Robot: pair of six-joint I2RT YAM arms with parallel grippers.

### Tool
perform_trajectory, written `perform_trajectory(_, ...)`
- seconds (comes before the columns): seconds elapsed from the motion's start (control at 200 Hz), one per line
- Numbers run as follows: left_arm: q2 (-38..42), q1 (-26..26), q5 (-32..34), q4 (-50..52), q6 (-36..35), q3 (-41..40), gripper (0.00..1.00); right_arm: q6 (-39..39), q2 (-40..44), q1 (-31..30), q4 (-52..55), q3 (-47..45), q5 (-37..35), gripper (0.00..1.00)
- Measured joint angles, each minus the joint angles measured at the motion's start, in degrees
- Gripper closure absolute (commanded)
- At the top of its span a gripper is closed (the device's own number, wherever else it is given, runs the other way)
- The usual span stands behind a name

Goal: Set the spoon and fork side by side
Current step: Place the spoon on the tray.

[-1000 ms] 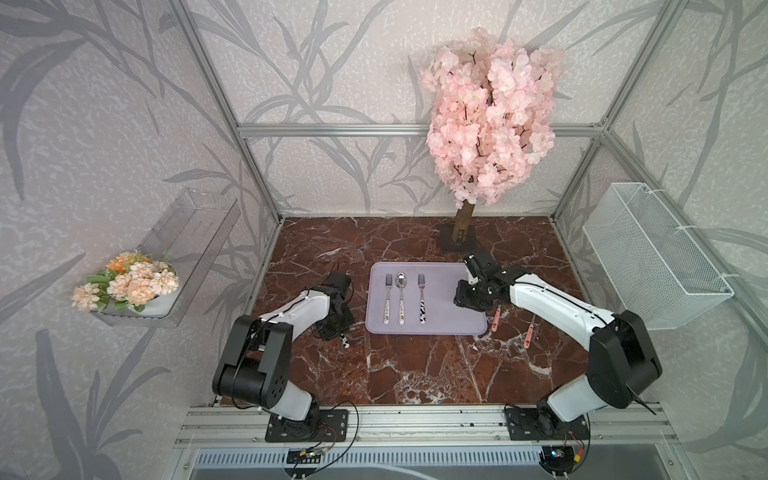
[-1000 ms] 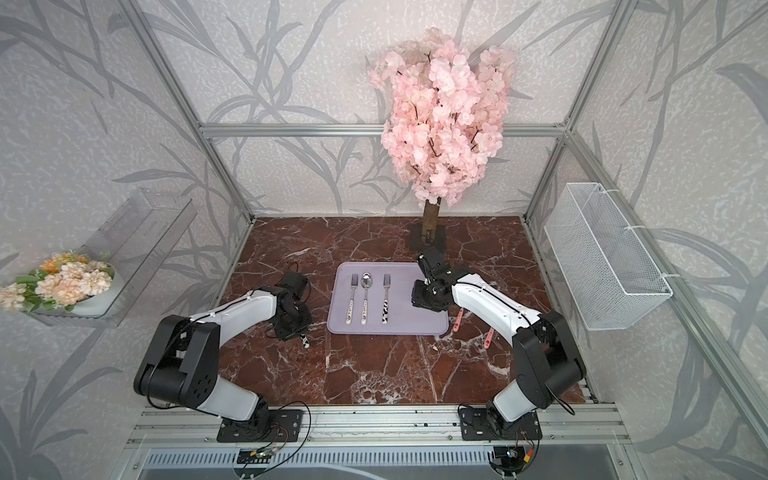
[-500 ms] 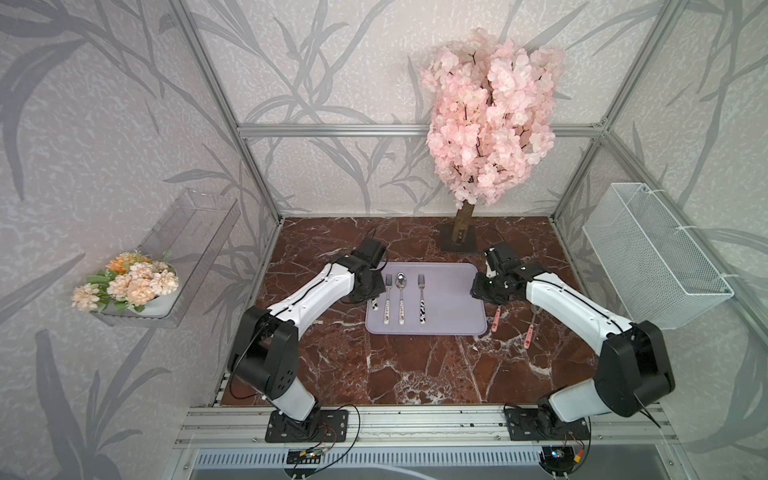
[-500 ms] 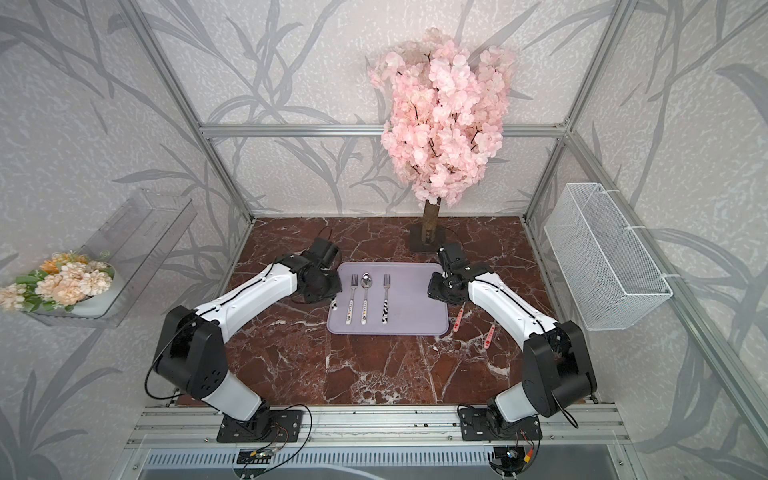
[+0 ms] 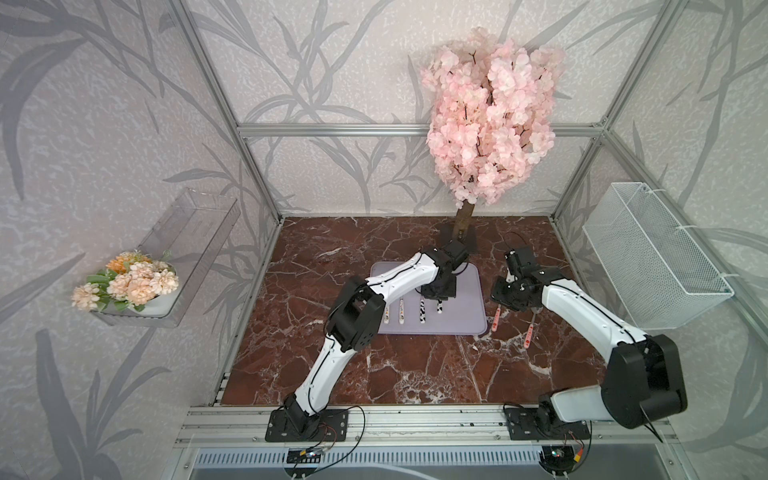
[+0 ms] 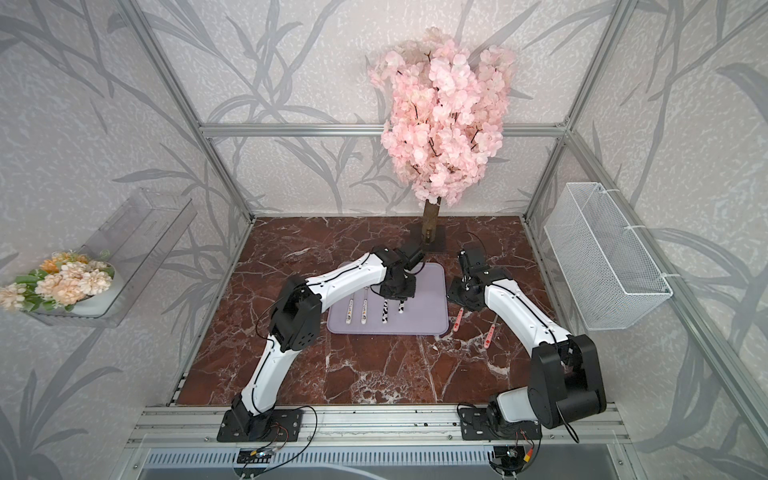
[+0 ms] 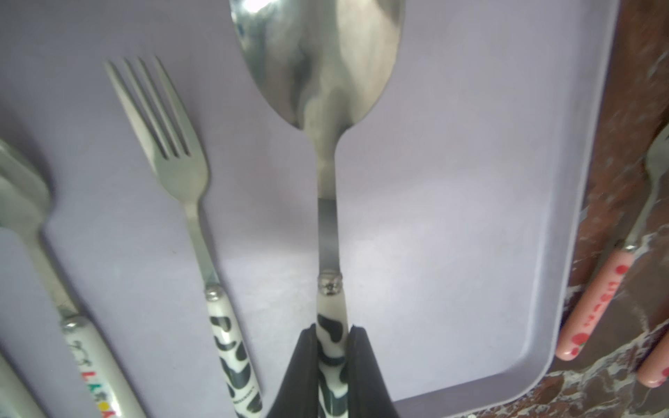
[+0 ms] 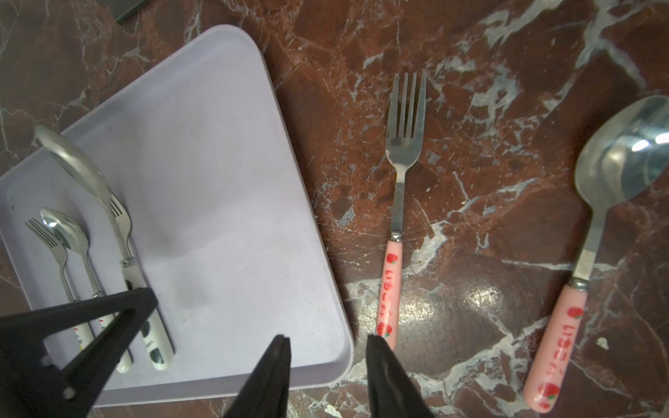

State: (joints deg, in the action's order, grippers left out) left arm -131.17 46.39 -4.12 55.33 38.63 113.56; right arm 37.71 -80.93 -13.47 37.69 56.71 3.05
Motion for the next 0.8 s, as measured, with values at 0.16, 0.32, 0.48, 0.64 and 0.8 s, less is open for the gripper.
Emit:
perform_trajectory(0.16,0.13,-0.09,-1.40,-0.61,0.68,-4.00,1.00,-0.15,0.00,0.31,-0.09,0.00,0.00,0.61)
perform_trajectory(0.32,0.13,-0.46,-1.84,-1.03,1.18,-6.51,1.00,-0.20,0.00,0.42,-0.13,0.00,0.04,0.61)
perform_trajectory(0.48,0.04,-0.61,-2.01,-1.53,1.77,-6.23,1.00,-0.31,0.00,0.42,-0.15,0.00,0.04,0.61)
perform_trajectory(0.64,-1.64,-0.61,-1.99,-1.46,2.32,-2.51,1.00,-0.33,0.00,0.42,-0.15,0.00,0.22,0.61)
perform_trajectory(0.8,-2.05,-0.61,-1.55,-1.01,3.41,-1.51,1.00,-0.33,0.00,0.42,-0.33,-0.33,0.50,0.61)
